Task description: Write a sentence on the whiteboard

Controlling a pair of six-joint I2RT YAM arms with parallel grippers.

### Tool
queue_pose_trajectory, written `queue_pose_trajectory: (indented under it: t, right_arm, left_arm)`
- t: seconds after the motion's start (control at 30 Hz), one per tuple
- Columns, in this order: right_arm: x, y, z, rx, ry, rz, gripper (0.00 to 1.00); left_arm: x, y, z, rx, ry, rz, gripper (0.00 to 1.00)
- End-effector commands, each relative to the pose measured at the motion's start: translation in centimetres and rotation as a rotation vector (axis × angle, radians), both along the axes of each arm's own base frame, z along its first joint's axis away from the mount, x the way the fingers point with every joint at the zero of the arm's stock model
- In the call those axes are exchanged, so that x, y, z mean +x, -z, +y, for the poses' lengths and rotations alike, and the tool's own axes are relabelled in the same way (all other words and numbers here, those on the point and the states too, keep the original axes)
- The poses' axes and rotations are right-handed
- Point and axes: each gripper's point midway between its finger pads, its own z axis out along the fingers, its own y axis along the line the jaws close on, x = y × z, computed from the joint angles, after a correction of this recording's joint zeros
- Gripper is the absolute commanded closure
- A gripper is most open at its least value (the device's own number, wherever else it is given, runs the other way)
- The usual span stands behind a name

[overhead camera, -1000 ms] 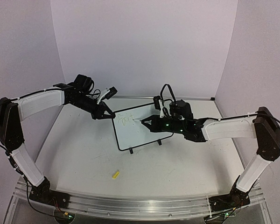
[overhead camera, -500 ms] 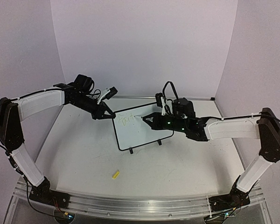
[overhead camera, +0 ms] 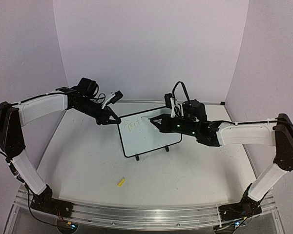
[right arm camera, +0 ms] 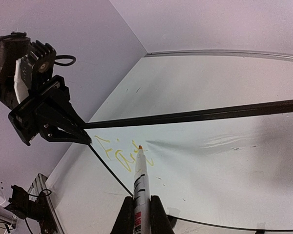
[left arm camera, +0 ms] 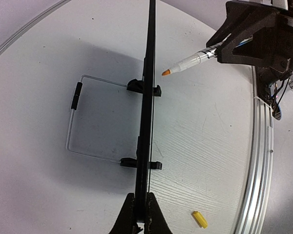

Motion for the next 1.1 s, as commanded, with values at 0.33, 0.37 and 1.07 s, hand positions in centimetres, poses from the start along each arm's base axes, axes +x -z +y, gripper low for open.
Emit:
queue_pose_trajectory:
  t: [0.33, 0.37, 1.07]
  right_arm:
    - [1.7, -1.5, 0.8, 0.013, 0.027, -0.051, 1.00]
    - [1.7, -1.4, 0.7, 0.010, 0.030, -0.048, 1.00]
    - [0.4, 3.5, -0.9, -0.059, 0.051, 0.058, 1.00]
  left_arm:
    - [-1.6, 2.4, 0.3, 0.086, 0.013, 0.065, 1.00]
    - [-1.6, 2.4, 0.3, 0.087, 0.013, 0.065, 1.00]
    - [-1.7, 2.5, 0.2, 0.090, 0.017, 0.066, 1.00]
